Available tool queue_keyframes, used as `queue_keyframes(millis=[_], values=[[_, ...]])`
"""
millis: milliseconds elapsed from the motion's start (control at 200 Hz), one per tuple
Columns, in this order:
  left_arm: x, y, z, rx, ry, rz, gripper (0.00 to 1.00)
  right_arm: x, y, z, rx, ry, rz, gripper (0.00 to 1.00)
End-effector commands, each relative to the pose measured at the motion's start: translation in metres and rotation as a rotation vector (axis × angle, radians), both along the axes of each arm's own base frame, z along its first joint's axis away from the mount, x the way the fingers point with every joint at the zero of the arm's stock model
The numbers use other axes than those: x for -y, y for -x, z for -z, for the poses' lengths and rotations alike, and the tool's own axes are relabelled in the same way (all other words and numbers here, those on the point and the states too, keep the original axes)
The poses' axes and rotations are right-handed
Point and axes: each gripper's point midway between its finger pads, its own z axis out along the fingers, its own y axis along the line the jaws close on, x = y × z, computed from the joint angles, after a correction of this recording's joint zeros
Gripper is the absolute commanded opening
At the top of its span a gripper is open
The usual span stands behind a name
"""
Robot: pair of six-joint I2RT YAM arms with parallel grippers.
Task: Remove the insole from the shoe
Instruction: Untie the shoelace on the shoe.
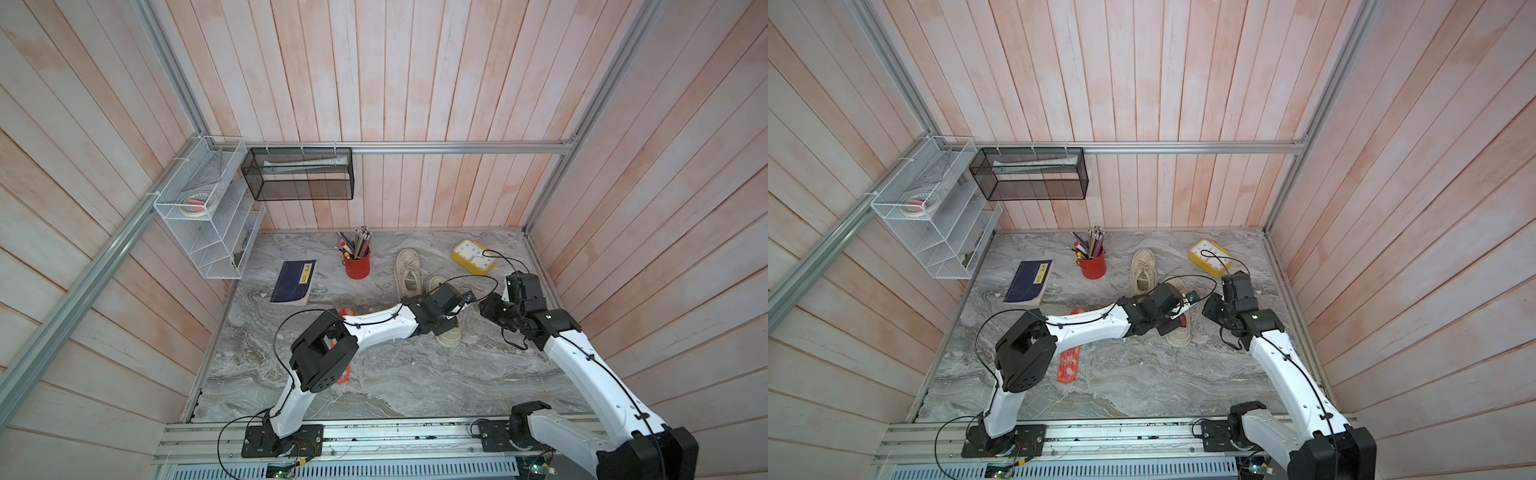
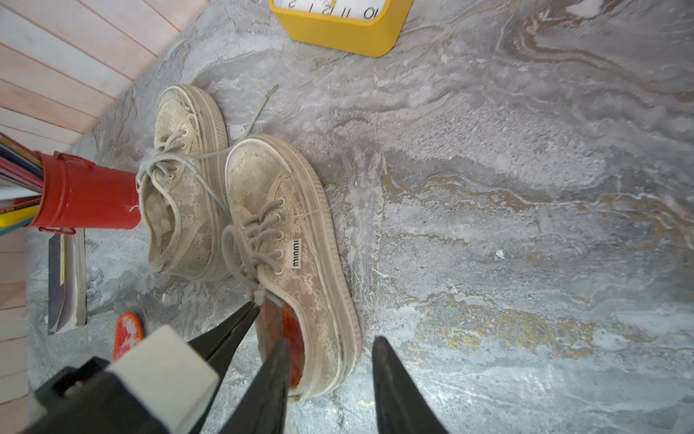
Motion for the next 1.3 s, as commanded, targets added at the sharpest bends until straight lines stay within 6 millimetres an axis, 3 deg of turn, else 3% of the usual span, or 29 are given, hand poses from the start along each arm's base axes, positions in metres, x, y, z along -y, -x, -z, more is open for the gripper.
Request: queue_keyframes(millis=[0, 190, 290, 430, 635, 840, 990, 1165, 1295], values=[[-0.012, -0.024, -0.029, -0.085, 0.183, -0.102, 0.0, -0.019, -0.001, -0.002, 0.005, -0.078, -0.091, 0.34], [-0.02, -0.03, -0.043, -0.261, 0.38, -0.143, 0.0, -0.045, -0.004, 0.003, -0.002, -0.195, -0.18, 0.32], [-0.021, -0.031, -0.045, -0.342, 0.447, -0.153, 0.0, -0.056, -0.008, 0.003, 0.0, -0.254, -0.204, 0.36], [-0.019, -0.027, -0.04, -0.391, 0.462, -0.137, 0.0, -0.069, -0.016, 0.002, 0.022, -0.376, -0.182, 0.43], [-0.016, -0.022, -0.034, -0.433, 0.469, -0.131, 0.0, -0.085, -0.028, 0.008, 0.045, -0.569, -0.071, 0.45], [-0.019, -0.023, -0.03, -0.436, 0.464, -0.145, 0.0, -0.085, -0.038, 0.032, 0.013, -0.591, -0.004, 0.48], [-0.021, -0.024, -0.028, -0.439, 0.462, -0.154, 0.0, -0.1, -0.043, 0.035, 0.007, -0.654, -0.07, 0.51], [-0.024, -0.026, -0.028, -0.435, 0.468, -0.172, 0.0, -0.11, -0.048, 0.042, -0.014, -0.688, -0.105, 0.49], [-0.026, -0.027, -0.028, -0.433, 0.468, -0.179, 0.0, -0.112, -0.05, 0.045, -0.015, -0.709, -0.106, 0.38]])
